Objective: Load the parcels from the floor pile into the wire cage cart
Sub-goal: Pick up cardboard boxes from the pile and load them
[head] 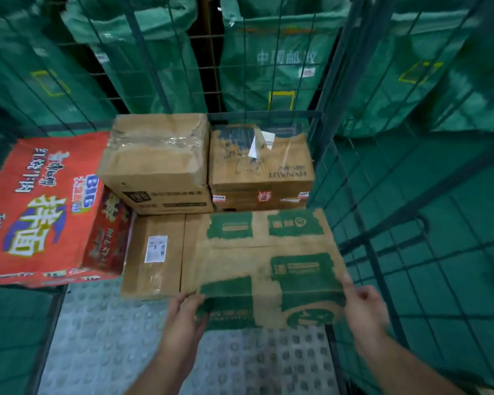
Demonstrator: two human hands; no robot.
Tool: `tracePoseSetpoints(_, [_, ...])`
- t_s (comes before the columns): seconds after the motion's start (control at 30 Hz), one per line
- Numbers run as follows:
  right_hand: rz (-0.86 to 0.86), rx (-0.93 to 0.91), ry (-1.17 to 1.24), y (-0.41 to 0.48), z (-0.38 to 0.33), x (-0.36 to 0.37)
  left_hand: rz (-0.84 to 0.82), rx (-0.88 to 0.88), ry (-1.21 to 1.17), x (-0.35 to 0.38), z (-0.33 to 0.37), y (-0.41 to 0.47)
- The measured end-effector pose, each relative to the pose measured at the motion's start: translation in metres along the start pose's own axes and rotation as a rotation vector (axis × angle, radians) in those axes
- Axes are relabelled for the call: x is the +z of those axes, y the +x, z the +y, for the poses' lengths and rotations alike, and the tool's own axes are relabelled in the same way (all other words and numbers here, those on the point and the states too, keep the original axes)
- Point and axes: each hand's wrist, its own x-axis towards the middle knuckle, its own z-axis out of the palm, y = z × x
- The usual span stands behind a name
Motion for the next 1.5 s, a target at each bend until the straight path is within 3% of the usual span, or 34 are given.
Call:
tracePoseSetpoints(0.07, [-0.036, 0.012, 0.087, 0.031, 0.002, 0.023, -0.032, -0.019, 0.114, 0.015, 0.005, 0.038])
tracePoseSetpoints(0.17, [-0.251, 0.281, 0.206, 0.061, 0.013, 0.061, -0.129, -0.162, 0.270, 0.038, 0.005, 0.077])
tracePoseSetpoints(0.27, [-0.430, 0.466, 0.354, 0.067, 0.029, 0.097, -0.113, -0.213, 0.233, 0.058, -0.009, 0.109])
tracePoseSetpoints(0.47, [-0.450, 0.354, 0.461, 0.076, 0.026, 0.134, -0.114, -0.158, 0.121, 0.094, -0.009, 0.131])
tracePoseSetpoints(0.57, [-0.452, 0.418, 0.507, 0.095, 0.010, 0.139, -0.128, -0.172, 0.144, 0.118, 0.006, 0.136])
tracePoseSetpoints(0.77, [-0.555, 0.418, 0.333, 0.080, 0.013, 0.117, -0.205, -0.179, 0.166, 0.115, 0.011, 0.129])
tracePoseSetpoints(0.9, [-0.521, 0.378, 0.094, 0.046, 0.030, 0.097, -0.087, -0.149, 0.456, 0.084, 0.006, 0.104])
tracePoseSetpoints(1.0, [-0.565, 0.451, 0.021, -0.010, 0.046, 0.073, -0.146, -0.208, 0.529, 0.050, -0.017, 0.064])
tracePoseSetpoints(1.13, [-0.597, 0.513, 0.123, -0.099, 0.075, 0.045, -0.302, -0.323, 0.641, -0.002, -0.040, 0.000])
tracePoseSetpoints(1.3, [-0.471, 0.613, 0.321, -0.211, 0.113, 0.011, -0.402, -0.350, 0.857, -0.049, -0.059, -0.073])
tracePoseSetpoints(1.5, [-0.315, 0.621, 0.484, -0.295, 0.156, -0.030, -0.645, -0.220, 1.152, -0.044, -0.078, -0.131])
